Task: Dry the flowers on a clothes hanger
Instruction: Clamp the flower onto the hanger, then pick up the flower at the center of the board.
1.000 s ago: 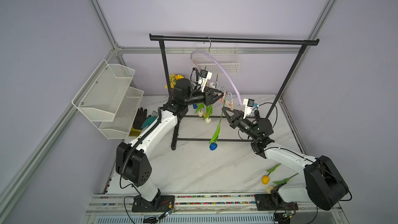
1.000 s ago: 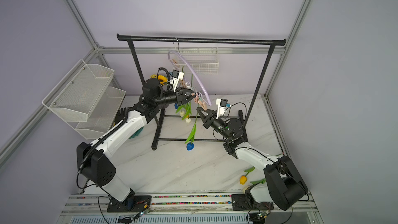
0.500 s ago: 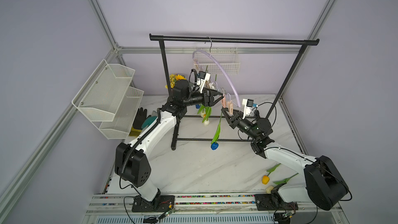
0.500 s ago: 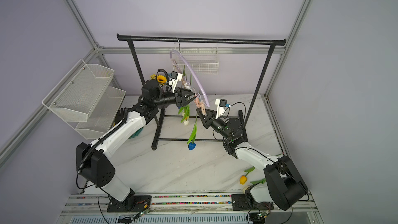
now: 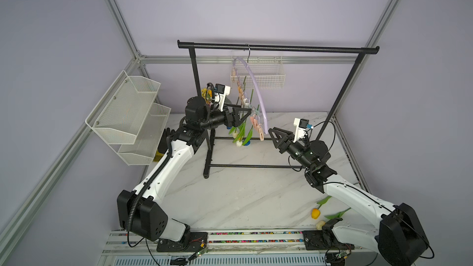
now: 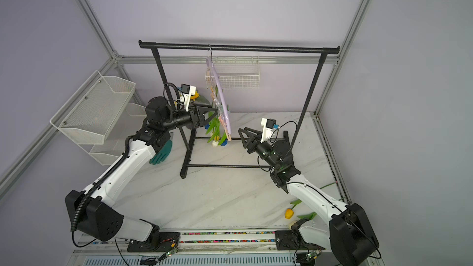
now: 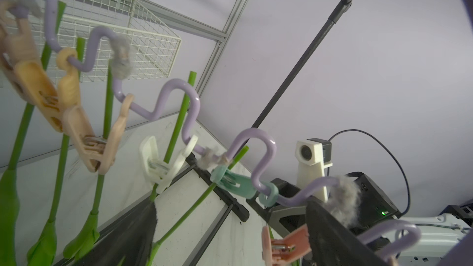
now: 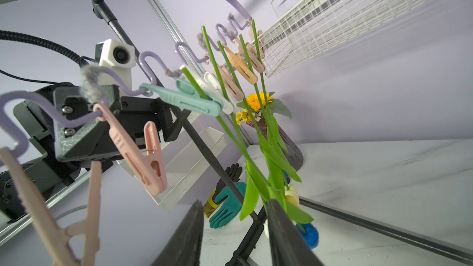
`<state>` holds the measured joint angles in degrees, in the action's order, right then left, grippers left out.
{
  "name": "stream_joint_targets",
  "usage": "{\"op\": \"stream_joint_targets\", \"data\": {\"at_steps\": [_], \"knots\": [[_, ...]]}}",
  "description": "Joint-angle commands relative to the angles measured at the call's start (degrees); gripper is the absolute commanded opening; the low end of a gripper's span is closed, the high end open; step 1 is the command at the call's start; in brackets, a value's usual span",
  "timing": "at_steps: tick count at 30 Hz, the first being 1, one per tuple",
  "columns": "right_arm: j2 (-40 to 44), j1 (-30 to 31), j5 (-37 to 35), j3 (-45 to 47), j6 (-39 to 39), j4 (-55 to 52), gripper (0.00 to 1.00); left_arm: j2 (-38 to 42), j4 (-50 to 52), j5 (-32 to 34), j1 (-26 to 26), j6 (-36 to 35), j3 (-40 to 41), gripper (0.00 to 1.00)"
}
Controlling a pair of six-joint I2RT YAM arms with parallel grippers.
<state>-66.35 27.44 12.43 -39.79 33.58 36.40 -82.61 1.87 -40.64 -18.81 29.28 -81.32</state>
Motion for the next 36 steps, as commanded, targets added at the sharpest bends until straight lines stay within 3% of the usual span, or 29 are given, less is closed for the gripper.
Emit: {"op": "stream_joint_targets", "data": {"at_steps": [1, 7, 11, 17, 22, 29, 36], "knots": [[3.59, 0.24, -8.79, 0.03, -0.99, -11.29, 0.46, 3.98, 4.12, 2.55, 0.26, -3.74, 0.38, 0.91], [8.23, 0.24, -23.97, -5.40, 5.79, -38.03, 0.49, 6.60, 10.59, 7.77, 0.26, -6.30, 1.75, 0.91], [11.67, 0.20, -31.38, -5.92, 10.10, -48.03, 0.55, 8.41, 14.07, 12.69, 0.20, -6.60, 3.12, 0.91], [13.39, -1.32, -42.95, -5.71, 15.98, -61.76, 0.56, 11.02, 19.48, 20.87, 0.18, -6.16, 4.99, 0.91], [9.19, -12.32, -37.23, -5.42, 18.48, -71.22, 0.57, 12.26, 22.05, 24.49, 0.18, -6.41, 5.71, 0.91], [7.47, -26.34, -32.25, 0.74, 16.64, -72.79, 0.58, 13.00, 22.95, 25.24, 0.19, -6.28, 5.59, 0.91], [-1.49, -33.02, -31.10, 4.14, 17.56, -71.20, 0.62, 13.87, 23.98, 27.82, 0.20, -6.38, 5.58, 0.92]]}}
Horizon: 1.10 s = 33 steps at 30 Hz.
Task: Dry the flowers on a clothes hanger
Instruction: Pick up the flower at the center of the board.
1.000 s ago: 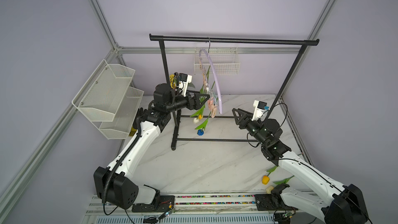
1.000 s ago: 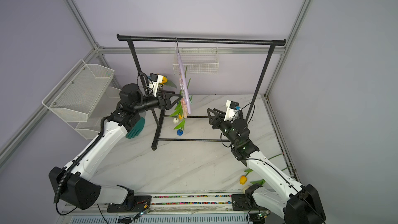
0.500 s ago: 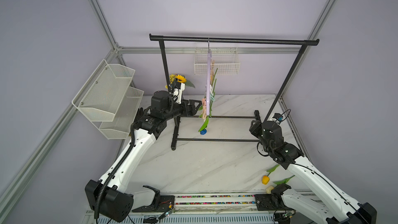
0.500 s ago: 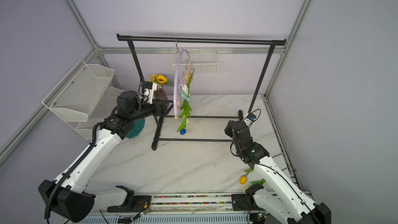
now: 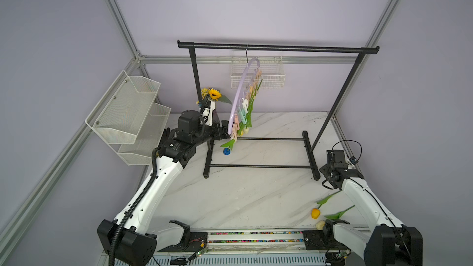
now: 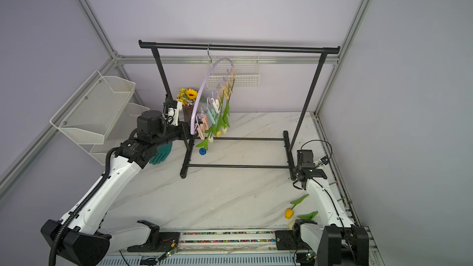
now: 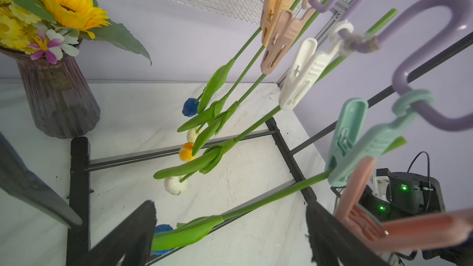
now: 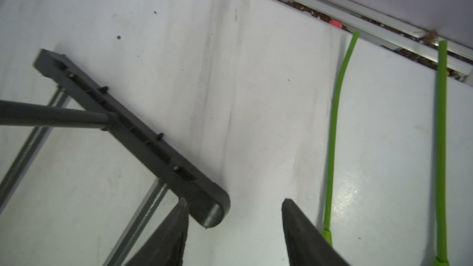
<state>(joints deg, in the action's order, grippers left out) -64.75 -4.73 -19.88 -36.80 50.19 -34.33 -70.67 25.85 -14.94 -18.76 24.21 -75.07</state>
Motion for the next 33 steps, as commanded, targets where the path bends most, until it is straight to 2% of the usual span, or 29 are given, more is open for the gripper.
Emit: {"op": "stream_joint_targets", "data": {"at_steps": [1, 6, 12, 21, 27, 33], "knots": [[-5.10, -1.09, 1.37, 1.20, 1.79, -0.17, 0.63, 2.10, 0.16, 2.62, 0.14, -1.42, -0.72, 0.92], [-10.61, -3.08, 1.17, 0.84, 2.87, -0.37, 0.63, 3.04, 0.52, 4.40, 0.15, -1.95, -0.77, 0.92], [-7.30, -6.82, -0.60, 3.35, 1.71, -0.39, 0.63, 2.53, 0.67, 4.26, 0.15, -2.06, -1.04, 0.92], [-5.65, -10.73, 1.26, 5.81, 1.46, 1.03, 0.61, 2.45, 0.87, 4.45, 0.13, -2.21, -1.05, 0.92], [-7.39, -12.14, 3.53, 6.61, 0.60, 3.12, 0.51, 2.48, 0.87, 4.63, 0.13, -2.32, -0.91, 0.92], [-8.22, -13.26, 5.55, 7.46, 0.12, 4.58, 0.34, 2.69, 1.01, 4.57, 0.13, -2.63, -0.90, 0.92]]}}
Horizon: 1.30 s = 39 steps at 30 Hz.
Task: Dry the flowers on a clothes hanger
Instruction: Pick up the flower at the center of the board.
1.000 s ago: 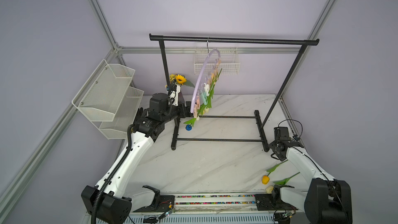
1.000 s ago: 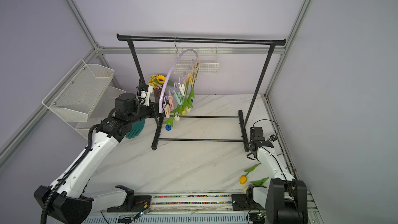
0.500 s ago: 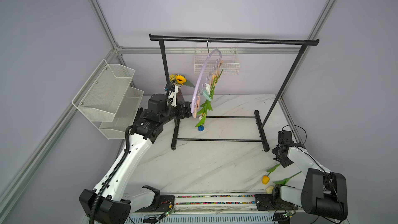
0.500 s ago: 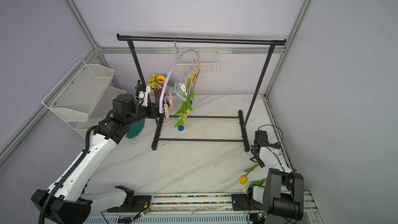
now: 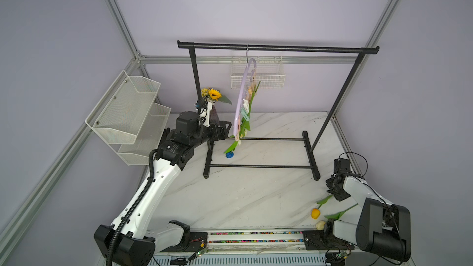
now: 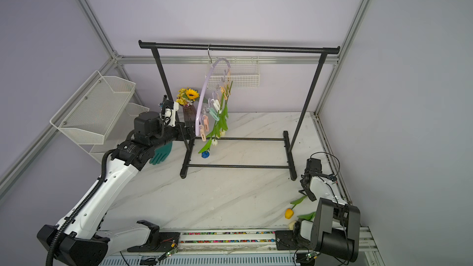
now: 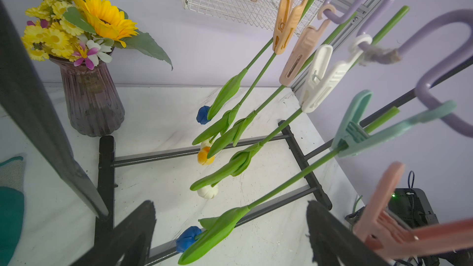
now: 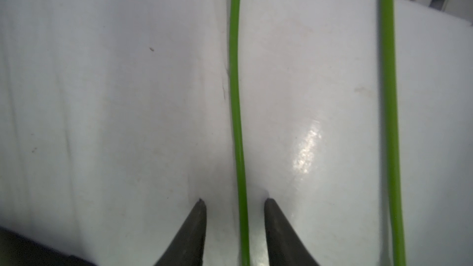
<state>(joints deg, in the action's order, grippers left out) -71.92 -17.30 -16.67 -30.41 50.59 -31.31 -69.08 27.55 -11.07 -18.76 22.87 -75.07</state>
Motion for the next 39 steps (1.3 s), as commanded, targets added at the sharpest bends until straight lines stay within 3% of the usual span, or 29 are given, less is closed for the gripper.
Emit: {"op": "stream_joint_targets", "data": {"at_steps": [1, 11, 19, 28, 33, 39], "knots": [[-1.41, -0.93, 2.87, 1.22, -0.55, 1.97, 0.30, 1.14, -0.71, 0.53, 0.13, -1.47, -0.91, 0.92], [-0.14, -1.51, 5.15, 2.11, -2.51, 4.24, 0.00, 2.40, -1.02, 0.46, 0.18, -2.28, -0.51, 0.93], [8.65, -1.51, 10.64, -0.33, -5.46, 3.74, 0.00, 2.72, -1.60, 0.10, 0.15, -2.31, -0.32, 0.94], [20.44, -1.51, 28.57, -4.51, -11.42, 8.96, 0.00, 2.06, -4.66, -4.51, 0.14, -1.83, -0.06, 0.94], [28.48, -1.42, 41.54, -2.86, -10.39, 17.86, 0.00, 0.55, -5.20, -8.24, -0.35, -2.19, -0.82, 0.92], [32.94, -1.42, 56.42, -7.20, -8.91, 27.03, 0.00, 0.28, -10.77, -11.58, -1.09, -2.56, 1.01, 0.92]]}}
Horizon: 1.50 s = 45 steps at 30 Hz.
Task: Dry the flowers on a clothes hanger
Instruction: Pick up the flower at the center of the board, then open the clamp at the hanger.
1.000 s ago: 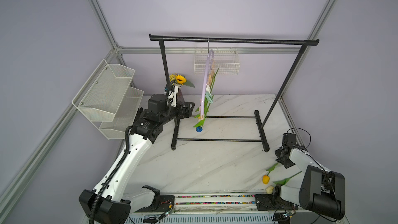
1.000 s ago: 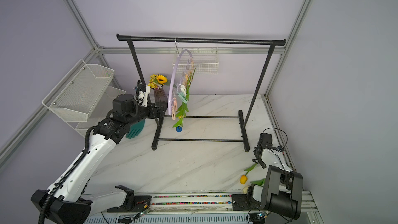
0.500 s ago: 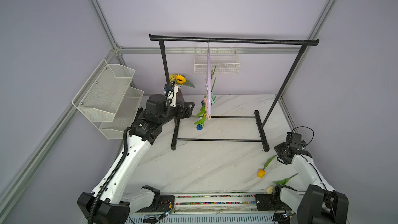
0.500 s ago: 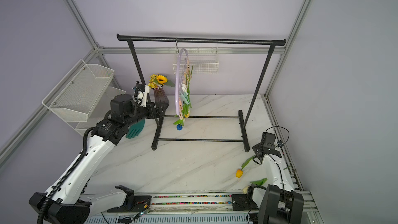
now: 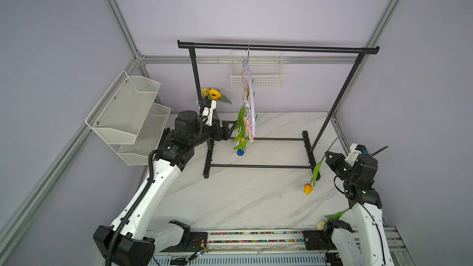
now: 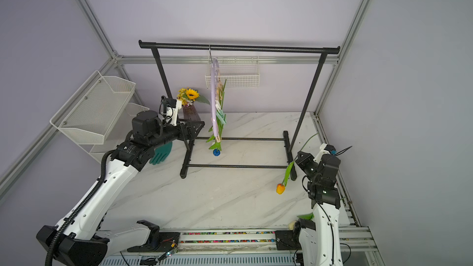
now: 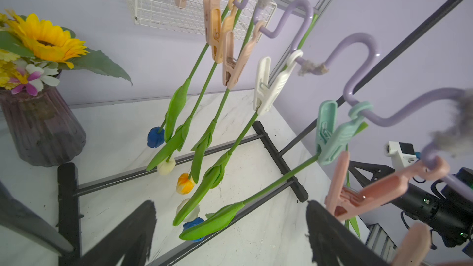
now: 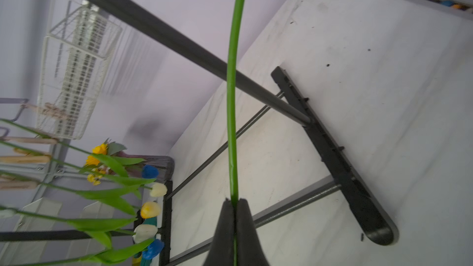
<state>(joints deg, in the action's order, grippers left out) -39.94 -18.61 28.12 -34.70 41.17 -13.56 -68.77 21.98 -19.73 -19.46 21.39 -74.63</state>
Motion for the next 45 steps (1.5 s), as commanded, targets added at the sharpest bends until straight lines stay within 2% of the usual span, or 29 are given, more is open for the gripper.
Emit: {"op": "stream_joint_targets", "data": {"at_steps": [1, 7, 13, 15, 20, 28, 36, 41, 45], "knots": [[0.92, -0.04, 13.17, -3.53, 1.26, 11.18, 0.00, -0.47, -5.17, -3.08, -0.40, -1.34, 0.22, 0.92], [-0.31, 1.43, 18.73, -8.71, 2.20, 19.24, 0.00, -1.76, -8.82, -6.56, -0.40, -2.35, -0.04, 0.92], [-1.76, 4.32, 18.81, -7.93, 4.47, 34.70, 0.00, -1.10, -16.27, -10.50, -0.42, -2.10, 2.42, 0.90], [-4.08, 7.28, 18.21, -8.99, 3.33, 36.47, 0.00, -0.94, -18.89, -12.16, -0.36, -1.96, 3.44, 0.89], [-11.91, 18.60, 17.40, -14.81, -6.11, 30.88, 0.00, -0.92, -23.86, -16.10, -0.41, -1.19, 4.75, 0.85], [-24.71, 31.57, 16.60, -20.60, -12.39, 35.58, 0.00, -1.23, -27.71, -18.53, -1.93, -1.23, 6.36, 0.82], [-30.87, 39.54, 14.33, -19.18, -15.59, 44.02, 0.00, -1.25, -27.81, -19.53, -3.21, -2.74, 6.60, 0.81], [-32.88, 42.15, 12.92, -15.94, -13.53, 51.22, 0.00, -1.98, -27.79, -20.39, -3.64, -2.67, 6.21, 0.80], [-34.54, 43.78, 13.02, -15.12, -12.31, 54.74, 0.00, -3.02, -26.90, -21.08, -4.08, -2.51, 4.79, 0.73]]}}
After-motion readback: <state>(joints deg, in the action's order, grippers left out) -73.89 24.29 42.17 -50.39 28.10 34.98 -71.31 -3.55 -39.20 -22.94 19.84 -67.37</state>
